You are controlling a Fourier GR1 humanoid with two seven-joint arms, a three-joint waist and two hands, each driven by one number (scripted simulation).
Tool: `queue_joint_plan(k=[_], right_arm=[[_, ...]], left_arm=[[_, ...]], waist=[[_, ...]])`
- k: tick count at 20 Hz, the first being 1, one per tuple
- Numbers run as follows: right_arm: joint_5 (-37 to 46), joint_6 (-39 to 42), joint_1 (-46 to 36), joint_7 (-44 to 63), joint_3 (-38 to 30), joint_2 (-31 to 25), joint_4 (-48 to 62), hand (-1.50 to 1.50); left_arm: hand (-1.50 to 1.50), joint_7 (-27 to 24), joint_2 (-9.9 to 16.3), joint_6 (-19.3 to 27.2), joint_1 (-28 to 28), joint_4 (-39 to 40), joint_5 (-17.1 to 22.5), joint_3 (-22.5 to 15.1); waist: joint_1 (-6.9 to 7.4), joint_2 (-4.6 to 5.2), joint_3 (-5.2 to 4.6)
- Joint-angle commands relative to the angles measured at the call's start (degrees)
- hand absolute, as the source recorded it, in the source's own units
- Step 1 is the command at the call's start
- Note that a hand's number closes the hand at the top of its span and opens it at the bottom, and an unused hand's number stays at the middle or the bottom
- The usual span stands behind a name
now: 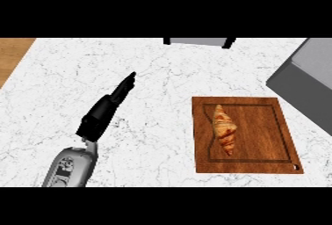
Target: Pick the squash from the cutting board and place it in the cardboard box
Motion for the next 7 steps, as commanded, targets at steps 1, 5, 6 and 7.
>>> queue_joint_plan(k=[1, 5, 6, 7], right_arm=[[-7.4, 13.0, -2.1, -3.0, -3.7, 4.3, 5.1, -1.50], [-14.2, 20.4, -3.4, 1.4, -7.3, 3.8, 8.6, -1.50], [-15.7, 21.1, -3.8, 2.2, -8.4, 3.6, 9.5, -1.50], [-16.6, 23.1, -3.4, 2.6, -8.8, 2.7, 10.2, -1.50]], left_arm=[[0.00, -0.1, 0.5, -0.3, -0.3, 0.2, -0.2, 0.1], [0.00, -0.8, 0.5, -0.4, 1.1, -0.1, 0.4, 0.4], [0.00, -0.8, 0.0, 0.2, 0.9, -0.4, -0.4, -0.2], [0.00, -0.2, -0.2, 0.4, 0.8, -0.2, 0.1, 0.2]], waist=[[0.03, 0.59, 1.22], [0.00, 0.54, 1.26], [0.10, 0.69, 1.38], [-0.47, 0.65, 1.39]])
